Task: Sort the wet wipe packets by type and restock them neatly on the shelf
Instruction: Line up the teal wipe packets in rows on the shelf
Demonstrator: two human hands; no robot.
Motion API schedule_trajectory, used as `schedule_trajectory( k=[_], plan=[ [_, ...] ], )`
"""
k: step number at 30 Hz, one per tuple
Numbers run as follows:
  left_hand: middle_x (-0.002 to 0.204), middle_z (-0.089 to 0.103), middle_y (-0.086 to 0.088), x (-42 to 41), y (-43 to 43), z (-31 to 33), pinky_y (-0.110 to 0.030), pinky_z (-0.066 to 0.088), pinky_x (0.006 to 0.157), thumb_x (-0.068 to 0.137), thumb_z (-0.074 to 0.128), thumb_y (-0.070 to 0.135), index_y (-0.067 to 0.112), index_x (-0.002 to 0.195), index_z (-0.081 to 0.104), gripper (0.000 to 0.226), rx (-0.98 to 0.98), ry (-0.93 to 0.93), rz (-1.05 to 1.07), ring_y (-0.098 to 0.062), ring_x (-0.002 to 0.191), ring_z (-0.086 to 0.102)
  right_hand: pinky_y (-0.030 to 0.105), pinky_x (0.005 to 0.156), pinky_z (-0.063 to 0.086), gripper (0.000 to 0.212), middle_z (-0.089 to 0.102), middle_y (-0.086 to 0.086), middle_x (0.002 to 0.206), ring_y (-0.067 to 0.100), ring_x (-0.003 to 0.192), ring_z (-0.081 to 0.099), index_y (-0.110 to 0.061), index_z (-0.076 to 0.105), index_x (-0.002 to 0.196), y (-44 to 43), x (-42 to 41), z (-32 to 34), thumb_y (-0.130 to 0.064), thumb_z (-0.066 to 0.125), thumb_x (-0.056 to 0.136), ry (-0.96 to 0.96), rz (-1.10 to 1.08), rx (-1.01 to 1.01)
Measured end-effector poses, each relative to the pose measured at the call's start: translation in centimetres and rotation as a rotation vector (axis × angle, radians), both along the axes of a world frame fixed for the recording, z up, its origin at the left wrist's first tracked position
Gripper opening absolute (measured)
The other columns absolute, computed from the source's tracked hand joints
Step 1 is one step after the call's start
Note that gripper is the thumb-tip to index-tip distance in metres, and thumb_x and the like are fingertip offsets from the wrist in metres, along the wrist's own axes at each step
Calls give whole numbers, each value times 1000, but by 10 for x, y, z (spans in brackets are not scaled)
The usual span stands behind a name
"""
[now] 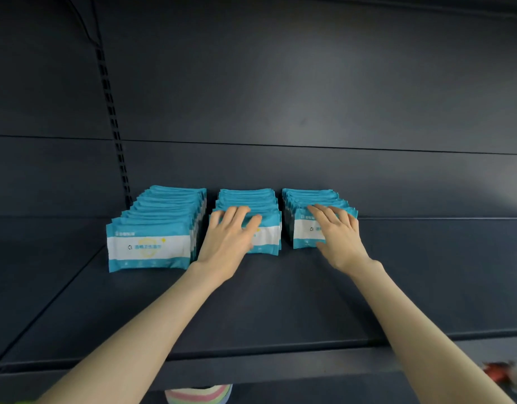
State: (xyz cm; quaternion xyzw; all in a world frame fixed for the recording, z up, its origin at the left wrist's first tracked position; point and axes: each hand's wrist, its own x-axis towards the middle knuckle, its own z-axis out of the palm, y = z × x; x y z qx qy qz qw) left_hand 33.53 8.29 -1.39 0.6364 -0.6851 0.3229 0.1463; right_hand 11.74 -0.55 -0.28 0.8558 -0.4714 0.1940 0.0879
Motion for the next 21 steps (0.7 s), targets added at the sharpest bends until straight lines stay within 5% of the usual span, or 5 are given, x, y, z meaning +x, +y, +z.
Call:
schedule_trajectory(
  k=[3,7,16,19,21],
  plan=[
    [117,61,-10,5,-4,2,-47,40,100,57,90,29,12,118,60,71,37,16,-13,-28,108,59,40,115,7,75,20,-2,157,27,144,13,-24,19,150,-5,3,1,-8,59,87,-10,-24,1],
    [157,20,-12,-2,-7,-1,-46,-1,117,90,60,38,9,151,16,80,154,30,22,-25,146,15,44,117,-3,82,2,-1,161,27,148,-2,-25,5,152,-10,4,-1,-14,58,92,31,-51,58],
    [120,65,-12,-4,-18,-3,-50,46,95,43,93,39,11,115,64,82,106,37,17,-31,111,62,44,116,2,76,14,-3,159,28,146,8,-26,16,150,-14,3,-2,-16,62,89,55,-47,-25],
    [127,61,-12,-6,-16,-2,-49,41,100,52,90,38,11,122,59,81,100,29,21,-31,119,57,44,116,2,77,14,-3,159,28,146,8,-26,15,150,-13,2,-2,-16,61,90,69,-52,-20],
    [147,41,-11,-9,-14,1,-48,22,114,76,75,39,13,140,41,77,152,23,40,-29,138,36,45,117,1,78,12,-2,160,28,146,6,-26,13,151,-12,3,-1,-14,60,90,66,-50,-4]
  ],
)
